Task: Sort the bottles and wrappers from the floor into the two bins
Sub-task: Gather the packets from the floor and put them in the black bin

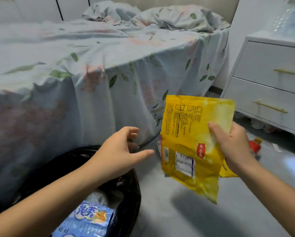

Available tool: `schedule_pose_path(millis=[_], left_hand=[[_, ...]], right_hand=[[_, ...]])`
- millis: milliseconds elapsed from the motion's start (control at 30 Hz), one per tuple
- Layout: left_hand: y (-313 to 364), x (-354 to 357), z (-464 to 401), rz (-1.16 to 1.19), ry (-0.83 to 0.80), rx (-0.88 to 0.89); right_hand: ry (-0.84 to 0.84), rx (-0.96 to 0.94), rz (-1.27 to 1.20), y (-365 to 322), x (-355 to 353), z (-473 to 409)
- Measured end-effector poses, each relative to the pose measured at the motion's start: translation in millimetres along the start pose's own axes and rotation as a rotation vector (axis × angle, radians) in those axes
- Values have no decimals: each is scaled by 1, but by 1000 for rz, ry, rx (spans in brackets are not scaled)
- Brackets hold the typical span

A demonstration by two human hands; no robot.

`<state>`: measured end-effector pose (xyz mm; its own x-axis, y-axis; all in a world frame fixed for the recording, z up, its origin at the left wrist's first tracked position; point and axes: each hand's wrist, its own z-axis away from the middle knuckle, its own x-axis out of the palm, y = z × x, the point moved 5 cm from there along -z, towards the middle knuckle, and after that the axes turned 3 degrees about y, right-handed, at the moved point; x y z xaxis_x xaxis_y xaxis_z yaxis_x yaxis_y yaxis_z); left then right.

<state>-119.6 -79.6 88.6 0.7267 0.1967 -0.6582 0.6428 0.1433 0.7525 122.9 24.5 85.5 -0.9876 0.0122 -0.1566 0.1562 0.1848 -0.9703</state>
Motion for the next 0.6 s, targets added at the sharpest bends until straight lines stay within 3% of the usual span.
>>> schedule_pose_path(millis=[100, 300, 367, 467, 600], left_hand=[[4, -16, 5, 124, 2, -80], [35, -20, 17, 546, -260, -7], [33, -26, 13, 551, -153, 47], [33, -38, 8, 371, 39, 252], [33, -37, 10, 284, 49, 375]], right_hand=[[-108, 82, -219, -35, 4, 12], [-200, 268, -392, -63, 13, 19], [-157, 373, -380, -49, 14, 16], [-201, 515, -352, -26, 28, 20], [-354, 568, -202, -3, 50, 32]])
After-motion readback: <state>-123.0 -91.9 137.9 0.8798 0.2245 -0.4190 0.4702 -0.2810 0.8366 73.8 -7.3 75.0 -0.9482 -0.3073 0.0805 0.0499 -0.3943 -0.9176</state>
